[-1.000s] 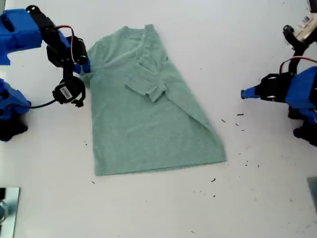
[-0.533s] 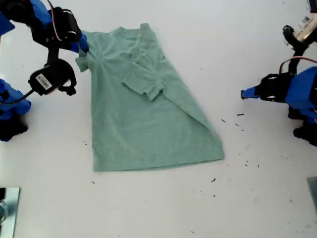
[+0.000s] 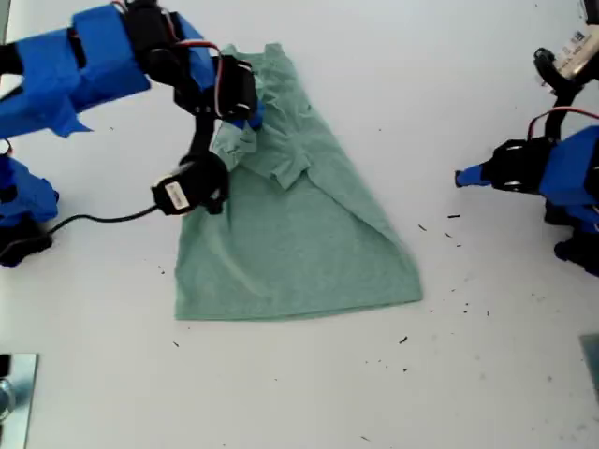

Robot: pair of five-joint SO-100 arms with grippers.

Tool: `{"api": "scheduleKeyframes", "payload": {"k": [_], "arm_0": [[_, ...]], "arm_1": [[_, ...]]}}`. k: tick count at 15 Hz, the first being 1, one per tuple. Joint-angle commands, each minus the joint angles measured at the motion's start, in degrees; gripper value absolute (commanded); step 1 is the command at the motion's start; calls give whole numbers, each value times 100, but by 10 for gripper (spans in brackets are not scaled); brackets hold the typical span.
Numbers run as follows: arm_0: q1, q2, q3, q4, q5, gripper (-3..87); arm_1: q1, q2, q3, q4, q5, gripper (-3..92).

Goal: Fold t shirt

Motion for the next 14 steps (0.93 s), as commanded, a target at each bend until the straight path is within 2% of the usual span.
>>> {"api": "scheduleKeyframes", "payload": {"k": [1, 2, 3, 5, 7, 8, 10, 11, 12, 13, 14], "arm_0": [[246, -923, -1784, 44, 378, 123], [325, -888, -1837, -105, 659, 317], [316, -536, -1819, -88, 712, 322], [-18, 457, -1661, 431, 694, 318], [-422, 2004, -431, 633, 809, 310], [-580, 2892, 659, 492, 800, 282], [-642, 5159, 3691, -352, 606, 222], [-580, 6398, 5344, -809, 360, 168], [-396, 7603, 6794, -1195, -9, 118], [-35, 8648, 7998, -1441, -527, 46], [378, 9554, 9000, -1591, -1063, 4]], "arm_1": [[-114, 70, 396, -149, 88, 26], [-114, 70, 396, -149, 88, 26], [-114, 70, 396, -149, 88, 27], [-79, 70, 396, -149, 79, 49], [-88, 70, 396, -149, 44, 79], [-53, 70, 396, -149, -53, 72], [-18, 70, 369, -167, -360, 36], [44, 70, 369, -149, -457, 59], [53, 70, 369, -149, -554, 75], [53, 70, 369, -149, -703, 31], [53, 70, 369, -149, -800, 26]]}}
